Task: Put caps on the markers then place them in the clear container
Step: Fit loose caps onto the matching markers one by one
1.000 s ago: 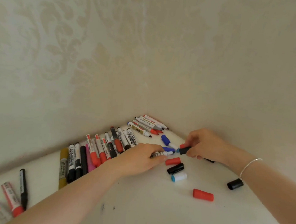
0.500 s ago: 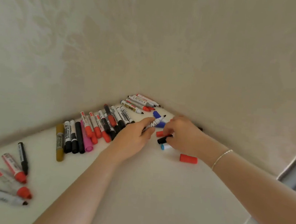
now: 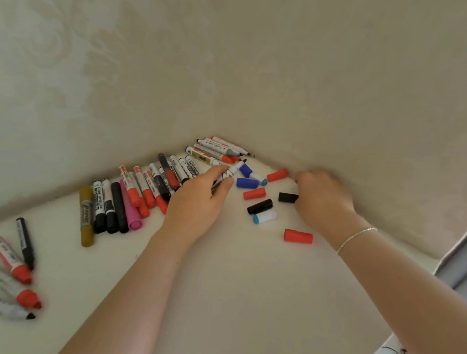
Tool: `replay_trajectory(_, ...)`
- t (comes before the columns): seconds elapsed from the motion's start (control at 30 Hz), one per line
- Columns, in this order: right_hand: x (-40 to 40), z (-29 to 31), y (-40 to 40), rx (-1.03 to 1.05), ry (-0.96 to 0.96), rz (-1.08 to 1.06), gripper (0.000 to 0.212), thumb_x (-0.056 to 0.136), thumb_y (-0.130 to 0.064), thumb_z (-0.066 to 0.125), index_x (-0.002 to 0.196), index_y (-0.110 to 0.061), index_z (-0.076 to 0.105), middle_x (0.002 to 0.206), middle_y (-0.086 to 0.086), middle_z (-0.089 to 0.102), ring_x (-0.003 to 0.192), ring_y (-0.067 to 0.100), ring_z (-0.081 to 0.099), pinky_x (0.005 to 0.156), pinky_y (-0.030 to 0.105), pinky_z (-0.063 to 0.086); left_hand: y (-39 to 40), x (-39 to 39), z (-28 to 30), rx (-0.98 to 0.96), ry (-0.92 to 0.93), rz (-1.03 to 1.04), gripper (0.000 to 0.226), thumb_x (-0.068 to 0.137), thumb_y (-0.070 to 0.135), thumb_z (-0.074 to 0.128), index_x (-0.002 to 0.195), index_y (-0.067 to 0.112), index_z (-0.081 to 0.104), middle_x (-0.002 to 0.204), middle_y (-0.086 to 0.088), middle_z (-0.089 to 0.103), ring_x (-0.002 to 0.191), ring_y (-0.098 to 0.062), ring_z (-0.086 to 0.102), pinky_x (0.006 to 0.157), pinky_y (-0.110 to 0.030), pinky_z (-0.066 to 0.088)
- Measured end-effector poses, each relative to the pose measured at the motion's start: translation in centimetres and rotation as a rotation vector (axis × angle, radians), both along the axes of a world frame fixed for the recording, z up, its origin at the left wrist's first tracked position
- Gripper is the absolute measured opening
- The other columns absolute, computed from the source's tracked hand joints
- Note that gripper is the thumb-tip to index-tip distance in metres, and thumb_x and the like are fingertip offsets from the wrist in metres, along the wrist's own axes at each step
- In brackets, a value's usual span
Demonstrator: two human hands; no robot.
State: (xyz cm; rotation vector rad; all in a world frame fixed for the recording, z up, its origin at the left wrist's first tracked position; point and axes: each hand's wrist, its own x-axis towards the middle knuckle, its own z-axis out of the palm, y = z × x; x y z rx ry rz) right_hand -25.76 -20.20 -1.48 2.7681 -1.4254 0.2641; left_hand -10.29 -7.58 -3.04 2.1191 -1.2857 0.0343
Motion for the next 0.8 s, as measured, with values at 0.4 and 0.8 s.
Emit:
replay_trajectory(0.4, 3.5, 1.7, -0.9, 0.697, -0.965, 0.084, 0.018, 0.086, 0.000, 0.056, 0.083, -0.017, 0.059, 0.087, 0.006, 0.063, 0.071, 0.019, 0.063, 0.068, 0.030, 0.054, -0.4, 0.7, 0.2, 0.015, -0.052, -0.017, 0.043, 0.099, 0.048, 0.036, 0.137, 0.032, 0.048, 0.121, 0.008, 0.064, 0.101, -0.010, 0.059, 0.071, -0.024, 0.041)
replay_trajectory(0.8, 6.3, 0.0, 1.7, 0.909, -1.389, 0.116, 0.026, 0.087, 0.002, 0.046, 0.078, -0.011, 0.066, 0.074, 0.006, 0.063, 0.061, 0.014, 0.053, 0.060, 0.023, 0.046, 0.2, 1.8, 0.2, -0.029, -0.091, -0.011, 0.037, 0.097, 0.052, 0.038, 0.127, 0.038, 0.056, 0.116, 0.012, 0.065, 0.104, -0.012, 0.060, 0.082, -0.035, 0.051)
